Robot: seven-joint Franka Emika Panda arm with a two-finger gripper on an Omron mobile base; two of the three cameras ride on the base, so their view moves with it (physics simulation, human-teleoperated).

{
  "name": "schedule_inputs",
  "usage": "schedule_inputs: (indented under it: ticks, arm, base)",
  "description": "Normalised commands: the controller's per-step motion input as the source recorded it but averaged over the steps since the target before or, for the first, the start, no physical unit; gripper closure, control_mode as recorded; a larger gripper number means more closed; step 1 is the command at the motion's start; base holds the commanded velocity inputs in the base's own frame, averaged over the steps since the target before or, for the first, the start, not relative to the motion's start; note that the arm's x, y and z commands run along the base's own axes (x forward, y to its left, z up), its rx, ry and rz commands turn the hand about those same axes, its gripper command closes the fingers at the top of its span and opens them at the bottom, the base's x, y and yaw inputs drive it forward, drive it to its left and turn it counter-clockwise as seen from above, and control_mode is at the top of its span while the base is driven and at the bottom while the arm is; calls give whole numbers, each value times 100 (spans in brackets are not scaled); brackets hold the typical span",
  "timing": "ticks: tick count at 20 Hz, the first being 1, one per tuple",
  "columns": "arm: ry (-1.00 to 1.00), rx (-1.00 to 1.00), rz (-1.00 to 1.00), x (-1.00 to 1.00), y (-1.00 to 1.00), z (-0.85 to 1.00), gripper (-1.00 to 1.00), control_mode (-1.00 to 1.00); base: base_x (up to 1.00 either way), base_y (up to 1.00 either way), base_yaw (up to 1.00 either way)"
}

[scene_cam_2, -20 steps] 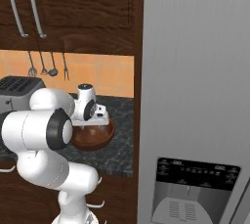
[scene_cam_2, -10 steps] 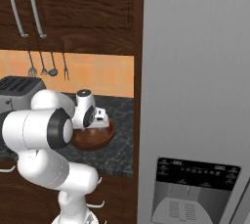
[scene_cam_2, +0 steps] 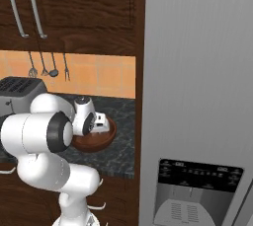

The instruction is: Grab a lemon wedge from the fridge and one ice cube from the ice bowl, and put them in the glass of lemonade.

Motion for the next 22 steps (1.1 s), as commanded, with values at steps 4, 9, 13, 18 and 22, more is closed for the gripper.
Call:
schedule_inputs:
  ticks: [4, 9, 13, 18, 22]
  arm:
    - [0, 0, 0, 8, 2, 0, -100, -100]
    - [0, 0, 0, 6, 0, 0, -100, -100]
    - [0, 0, 0, 0, 0, 0, -100, -100]
    - [0, 0, 0, 0, 0, 0, -100, -100]
    - [1, 0, 0, 0, 0, 0, 100, -100]
  base:
    - [0, 0, 0]
    - [0, 0, 0]
    - [0, 0, 0]
    - [0, 0, 0]
    - [0, 0, 0]
